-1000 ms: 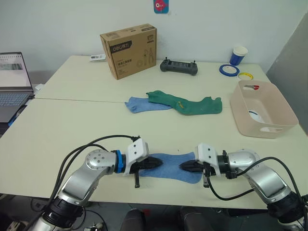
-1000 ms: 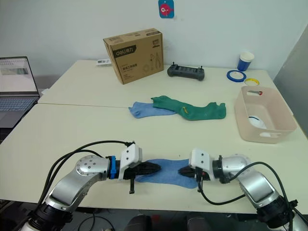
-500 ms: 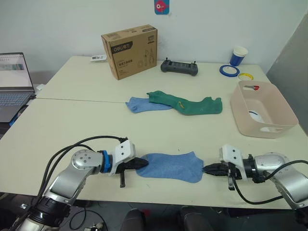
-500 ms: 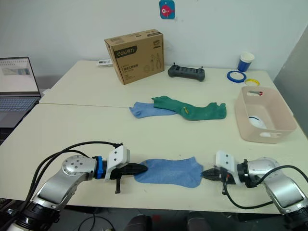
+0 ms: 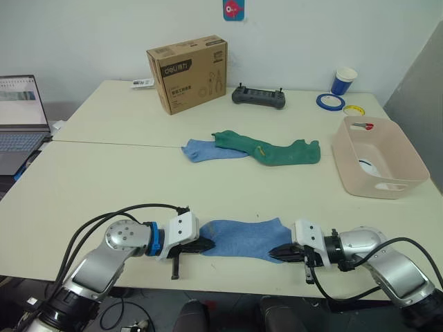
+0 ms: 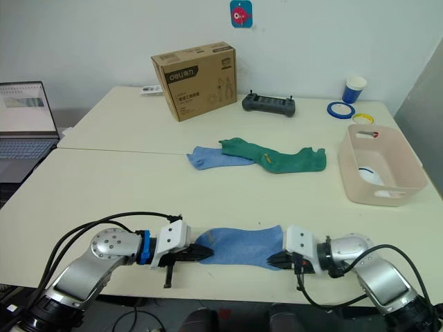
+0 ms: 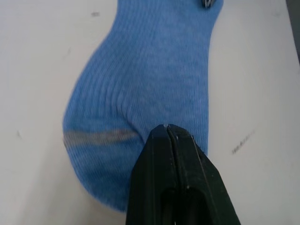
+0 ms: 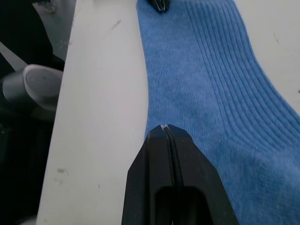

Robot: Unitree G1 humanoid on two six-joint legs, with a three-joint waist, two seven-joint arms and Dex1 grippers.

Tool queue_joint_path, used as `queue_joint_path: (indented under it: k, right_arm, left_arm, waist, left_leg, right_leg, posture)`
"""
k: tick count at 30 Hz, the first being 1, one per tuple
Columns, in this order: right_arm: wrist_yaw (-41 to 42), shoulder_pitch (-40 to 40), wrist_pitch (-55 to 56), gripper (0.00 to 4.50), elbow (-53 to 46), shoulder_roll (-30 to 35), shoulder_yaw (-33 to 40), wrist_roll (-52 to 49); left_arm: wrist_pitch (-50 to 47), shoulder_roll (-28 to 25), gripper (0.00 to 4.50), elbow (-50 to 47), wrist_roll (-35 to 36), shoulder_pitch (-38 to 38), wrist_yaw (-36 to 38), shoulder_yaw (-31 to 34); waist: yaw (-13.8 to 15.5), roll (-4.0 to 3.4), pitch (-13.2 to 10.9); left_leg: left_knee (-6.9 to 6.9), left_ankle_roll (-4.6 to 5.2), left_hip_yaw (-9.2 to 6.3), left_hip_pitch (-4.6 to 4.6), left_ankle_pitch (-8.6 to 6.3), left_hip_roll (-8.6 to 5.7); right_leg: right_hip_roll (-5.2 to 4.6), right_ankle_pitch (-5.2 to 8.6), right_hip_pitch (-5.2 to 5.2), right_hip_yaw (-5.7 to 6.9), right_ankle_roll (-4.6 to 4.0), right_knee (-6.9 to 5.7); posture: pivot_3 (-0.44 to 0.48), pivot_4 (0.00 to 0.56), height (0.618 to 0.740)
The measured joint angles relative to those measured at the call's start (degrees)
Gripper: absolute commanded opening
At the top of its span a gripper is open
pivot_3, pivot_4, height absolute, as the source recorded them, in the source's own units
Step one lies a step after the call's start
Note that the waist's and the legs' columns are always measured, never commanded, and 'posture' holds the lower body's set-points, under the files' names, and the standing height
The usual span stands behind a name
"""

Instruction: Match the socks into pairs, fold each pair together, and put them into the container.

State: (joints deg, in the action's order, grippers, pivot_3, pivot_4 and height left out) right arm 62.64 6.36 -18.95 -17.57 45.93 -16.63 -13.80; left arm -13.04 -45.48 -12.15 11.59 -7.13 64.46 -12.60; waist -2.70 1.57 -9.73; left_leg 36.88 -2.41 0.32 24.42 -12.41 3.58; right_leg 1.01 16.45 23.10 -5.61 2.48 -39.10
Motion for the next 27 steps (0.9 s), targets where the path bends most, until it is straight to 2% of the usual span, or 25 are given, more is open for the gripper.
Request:
queue_joint_path:
  k: [6,11,12,14,18,21,22,24,25,26,27]
  right_arm:
    - [3.35,-0.43,7.05,0.02,3.66,3.37,1.73,1.18]
    - [2.1,-0.46,-3.19,0.02,1.78,1.22,8.81,-9.26]
    - [1.42,-0.47,-5.76,0.19,0.06,1.21,10.9,-11.89]
    - [-1.74,-0.23,-10.09,0.62,-2.33,0.23,15.33,-15.72]
    - [-10.79,2.75,-14.0,2.06,-1.93,-4.58,21.61,-18.6]
    - [-15.66,3.49,-9.76,3.12,1.55,-6.33,21.71,-13.1]
    - [-18.64,3.29,-3.89,3.49,5.25,-7.07,20.33,-7.4]
    - [-22.16,2.2,1.7,4.23,10.66,-8.96,19.39,-1.81]
    - [-23.46,1.41,3.73,4.5,12.81,-9.98,19.19,-0.12]
    - [-24.34,1.15,5.19,4.5,14.2,-10.81,19.06,1.12]
    - [-25.09,1.02,6.51,4.5,15.27,-11.21,19.04,1.88]
  left_arm:
    - [1.16,-0.14,0.0,0.69,-0.28,0.03,-0.02,0.18]
    - [-0.76,1.65,0.0,0.8,3.42,0.41,-0.61,2.85]
    - [-1.76,2.08,0.17,0.69,4.94,0.61,-1.39,4.7]
    - [-4.22,2.48,0.6,0.72,8.0,1.02,-3.55,9.78]
    - [-8.43,4.39,1.91,0.69,12.72,1.34,-9.58,19.18]
    - [-8.93,8.42,2.86,1.2,13.05,1.18,-15.85,22.3]
    - [-7.92,11.43,3.23,2.41,12.41,1.2,-19.94,23.87]
    - [-6.11,14.17,3.87,4.76,10.55,1.81,-24.68,24.81]
    - [-5.16,14.72,4.21,6.06,9.29,2.46,-26.52,24.88]
    - [-4.13,15.0,4.45,6.41,8.02,3.45,-27.83,24.97]
    - [-3.31,15.64,4.45,6.49,7.04,4.35,-28.99,25.05]
  waist:
    - [0.04,0.0,0.03]
    - [-0.03,0.01,-0.02]
    - [-0.03,0.02,-0.03]
    - [-0.05,0.09,-0.07]
    - [-0.17,0.1,-0.08]
    - [-0.13,0.12,-0.08]
    - [-0.07,0.16,-0.05]
    - [0.05,0.2,-0.07]
    - [0.06,0.19,-0.08]
    - [0.06,0.19,-0.08]
    - [0.02,0.15,-0.1]
  left_leg:
    - [-0.02,0.0,0.01,-0.3,0.0,0.0]
    - [-0.05,0.0,-0.02,-0.48,0.0,0.02]
    - [-0.06,0.0,-0.04,-0.48,0.0,0.03]
    - [-0.09,0.0,-0.12,-0.48,-0.01,0.06]
    - [-0.09,0.0,-0.1,-0.5,-0.01,0.02]
    - [-0.07,0.0,-0.07,-0.5,-0.01,-0.02]
    - [-0.09,0.0,-0.06,-0.53,-0.01,-0.03]
    - [-0.09,0.0,-0.06,-0.53,-0.01,-0.05]
    - [-0.11,0.0,-0.05,-0.53,-0.01,-0.05]
    - [-0.15,0.0,-0.05,-0.53,-0.01,-0.04]
    - [-0.17,0.0,-0.02,-0.54,-0.01,-0.04]
  right_leg:
    - [0.0,0.1,-0.31,0.0,-0.18,0.01]
    - [0.0,0.17,-0.53,0.01,-0.28,0.01]
    - [0.0,0.04,-0.53,0.03,-0.06,0.01]
    - [0.02,0.03,-0.54,0.09,-0.03,0.01]
    - [0.01,0.02,-0.56,0.08,-0.02,0.02]
    - [-0.04,0.02,-0.62,0.07,0.01,0.1]
    - [-0.05,0.01,-0.66,0.07,0.03,0.16]
    - [-0.06,0.01,-0.67,0.07,0.03,0.15]
    - [-0.05,0.02,-0.66,0.06,0.03,0.12]
    - [-0.05,0.02,-0.64,0.04,0.02,0.12]
    - [-0.05,0.02,-0.64,0.01,0.02,0.12]
  posture:
    - [0.0,0.15,0.74]
    - [0.0,0.15,0.74]
    - [0.0,0.15,0.74]
    - [0.0,0.15,0.74]
    - [0.0,0.15,0.74]
    - [0.0,0.15,0.74]
    - [0.0,0.15,0.74]
    - [0.0,0.15,0.74]
    - [0.0,0.15,0.74]
    - [0.0,0.15,0.74]
    - [0.0,0.15,0.74]
